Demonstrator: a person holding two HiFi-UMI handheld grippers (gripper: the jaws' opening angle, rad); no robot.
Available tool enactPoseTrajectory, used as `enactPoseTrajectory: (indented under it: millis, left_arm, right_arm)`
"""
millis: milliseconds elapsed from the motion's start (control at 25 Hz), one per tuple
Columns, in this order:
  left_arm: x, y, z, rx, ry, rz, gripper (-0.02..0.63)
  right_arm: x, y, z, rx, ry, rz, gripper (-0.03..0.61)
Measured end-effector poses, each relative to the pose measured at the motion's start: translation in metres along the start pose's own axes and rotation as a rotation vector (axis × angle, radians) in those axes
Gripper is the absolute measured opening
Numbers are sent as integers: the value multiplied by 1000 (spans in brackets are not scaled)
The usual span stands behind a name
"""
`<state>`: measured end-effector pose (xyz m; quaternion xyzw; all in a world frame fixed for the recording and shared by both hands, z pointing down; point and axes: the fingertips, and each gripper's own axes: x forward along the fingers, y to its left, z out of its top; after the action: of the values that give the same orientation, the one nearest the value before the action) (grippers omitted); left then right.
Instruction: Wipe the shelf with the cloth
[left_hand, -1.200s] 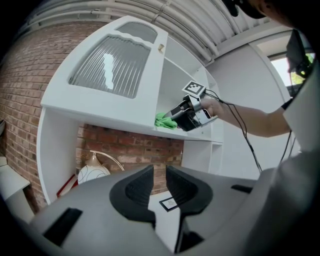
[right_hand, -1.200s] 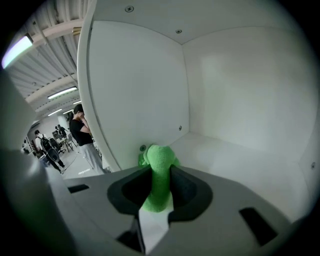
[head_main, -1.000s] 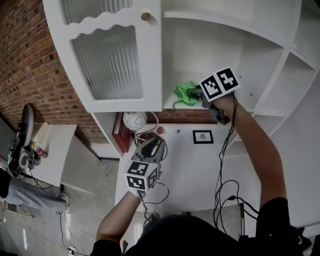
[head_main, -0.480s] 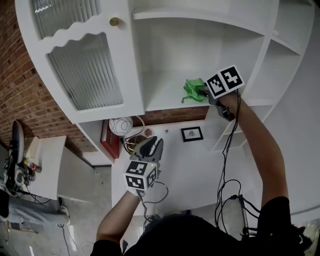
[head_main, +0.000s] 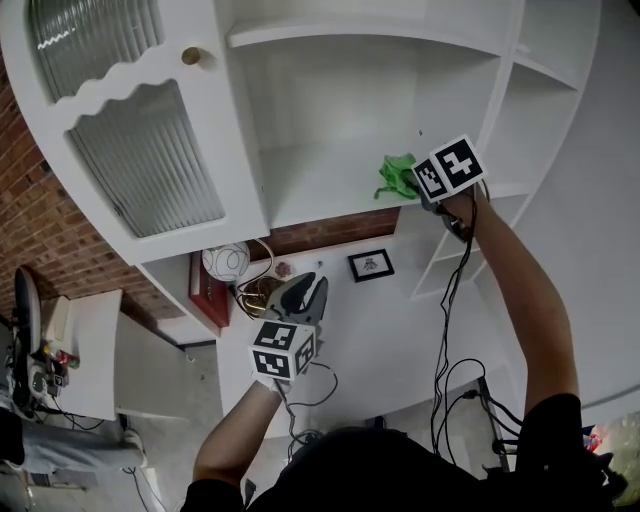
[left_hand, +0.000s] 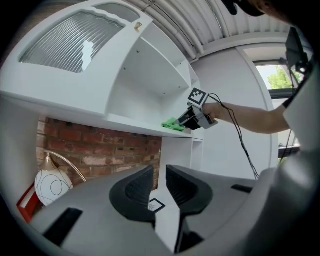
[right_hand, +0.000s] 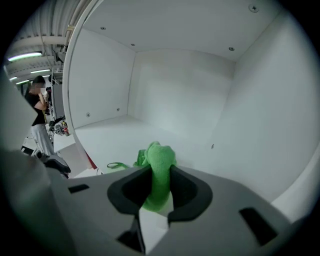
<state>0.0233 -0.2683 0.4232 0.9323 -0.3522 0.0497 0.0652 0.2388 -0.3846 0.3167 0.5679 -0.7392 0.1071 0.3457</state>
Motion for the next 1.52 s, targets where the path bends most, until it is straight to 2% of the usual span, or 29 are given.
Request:
enactPoseTrajectory:
  millis: [240,840,1240,1520]
  left_arm:
    - [6,-5,-3,1,8,-34,77]
    - [19,-14,-8,4,11,-75,77]
    - [22,-14,-10,20,13,-85,77]
    - [21,-13,-13,14,16,-105,77]
  right_arm:
    - [-8,-16,-13,12,9,-62,91]
    - [-20,-37,-29,-98,39,-228,91]
    - [-22,-43,-35,-241,69,-360,91]
    - [-30,-49,-42,-397,126,-505,89]
